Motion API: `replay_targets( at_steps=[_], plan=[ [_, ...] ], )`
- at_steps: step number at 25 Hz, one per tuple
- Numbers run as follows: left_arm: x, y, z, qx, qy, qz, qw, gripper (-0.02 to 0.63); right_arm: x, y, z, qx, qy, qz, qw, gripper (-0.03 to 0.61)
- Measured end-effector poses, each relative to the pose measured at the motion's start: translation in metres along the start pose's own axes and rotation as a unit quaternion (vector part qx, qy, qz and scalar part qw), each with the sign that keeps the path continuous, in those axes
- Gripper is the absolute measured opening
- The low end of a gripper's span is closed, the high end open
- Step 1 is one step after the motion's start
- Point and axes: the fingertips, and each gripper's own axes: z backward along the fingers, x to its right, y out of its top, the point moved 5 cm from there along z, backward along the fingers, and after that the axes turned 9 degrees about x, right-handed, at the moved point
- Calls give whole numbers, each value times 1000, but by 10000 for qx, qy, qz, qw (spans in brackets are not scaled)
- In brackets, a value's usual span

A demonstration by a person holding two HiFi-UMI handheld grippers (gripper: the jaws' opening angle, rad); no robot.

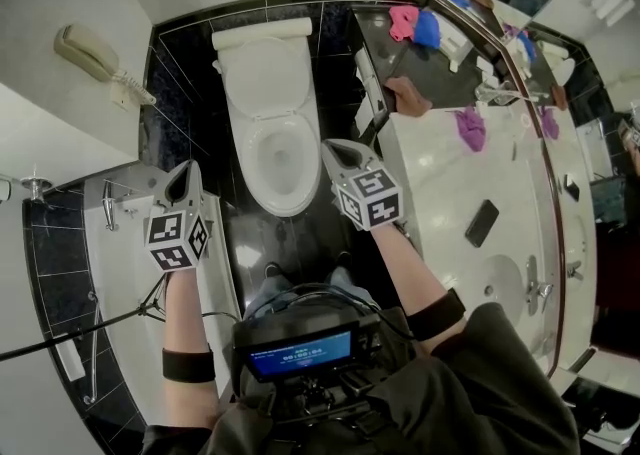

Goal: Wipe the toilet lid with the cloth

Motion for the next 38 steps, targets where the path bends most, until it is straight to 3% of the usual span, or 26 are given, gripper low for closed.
replay_targets(
  at_steps=[5, 10, 16, 25, 31, 38],
  plan=[
    [-12, -1, -5, 64, -229, -48, 9997, 2, -9, -5, -10, 19, -174, 19, 9998, 15],
    [-17, -2, -21, 113, -718, -127, 9973, 2, -21, -8, -15, -9, -520, -34, 9986, 17],
    [13, -5, -55, -3, -1291, -211, 9914, 2, 15, -26, -1, -204, -1112, -72, 9936, 17],
    [88, -7, -146, -279, -1624, -296, 9859, 2, 164, -65, 8, -845, -1784, -73, 9803, 65],
    [143, -10, -224, -480, -1763, -301, 9827, 2, 277, -84, -8, -1419, -1923, 128, 9709, 183],
    [201, -20, -296, -650, -1954, -370, 9779, 2, 373, -116, -30, -2010, -1909, 361, 9601, 220]
  ],
)
